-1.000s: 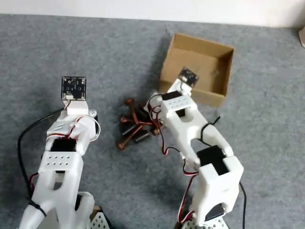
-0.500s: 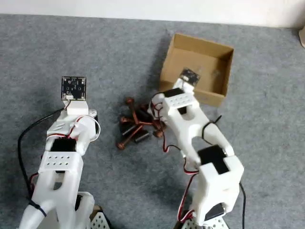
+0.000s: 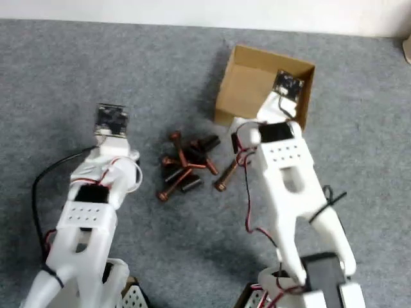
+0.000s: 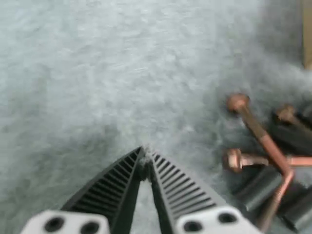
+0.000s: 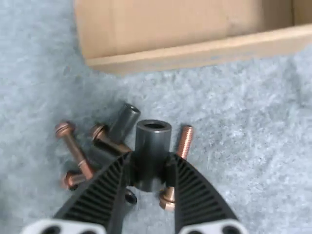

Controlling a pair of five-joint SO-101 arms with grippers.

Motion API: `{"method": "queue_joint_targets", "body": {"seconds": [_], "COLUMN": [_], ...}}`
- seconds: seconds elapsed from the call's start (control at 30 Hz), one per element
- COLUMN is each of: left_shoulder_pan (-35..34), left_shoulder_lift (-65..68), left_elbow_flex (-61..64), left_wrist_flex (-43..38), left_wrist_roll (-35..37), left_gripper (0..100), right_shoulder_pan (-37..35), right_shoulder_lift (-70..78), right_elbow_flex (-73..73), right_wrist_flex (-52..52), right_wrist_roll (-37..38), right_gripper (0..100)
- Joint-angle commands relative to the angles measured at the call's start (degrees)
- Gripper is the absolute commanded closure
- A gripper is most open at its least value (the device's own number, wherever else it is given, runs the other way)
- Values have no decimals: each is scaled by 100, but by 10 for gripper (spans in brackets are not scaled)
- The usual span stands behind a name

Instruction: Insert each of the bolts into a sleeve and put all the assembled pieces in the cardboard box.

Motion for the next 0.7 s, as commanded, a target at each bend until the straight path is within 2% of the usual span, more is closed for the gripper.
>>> {"method": "queue_joint_targets", "body": {"seconds": [0.0,0.07,0.2,0.37,0.47,0.67], "left_shoulder_pan": [224,251,576,1015,1024,1147], "left_shoulder_lift": [725,1455,3099,4101,4242,4286], "left_elbow_flex": [-646,-1244,-2510,-3978,-4470,-4945], "left_wrist_flex": [-26,132,607,1969,2462,2497], "left_wrist_roll": [-70,9,809,2215,2330,2365], "left_gripper": [992,992,989,866,798,790], "right_shoulder_pan": [171,215,215,215,171,154], "right_shoulder_lift": [-708,-989,-1367,-1411,-1411,-1411], "right_elbow_flex": [347,585,1024,1552,1666,1675], "right_wrist_flex": [13,-31,-523,-1165,-1270,-1279], "right_wrist_roll": [422,475,492,492,492,492], "right_gripper": [994,994,994,994,994,994]}}
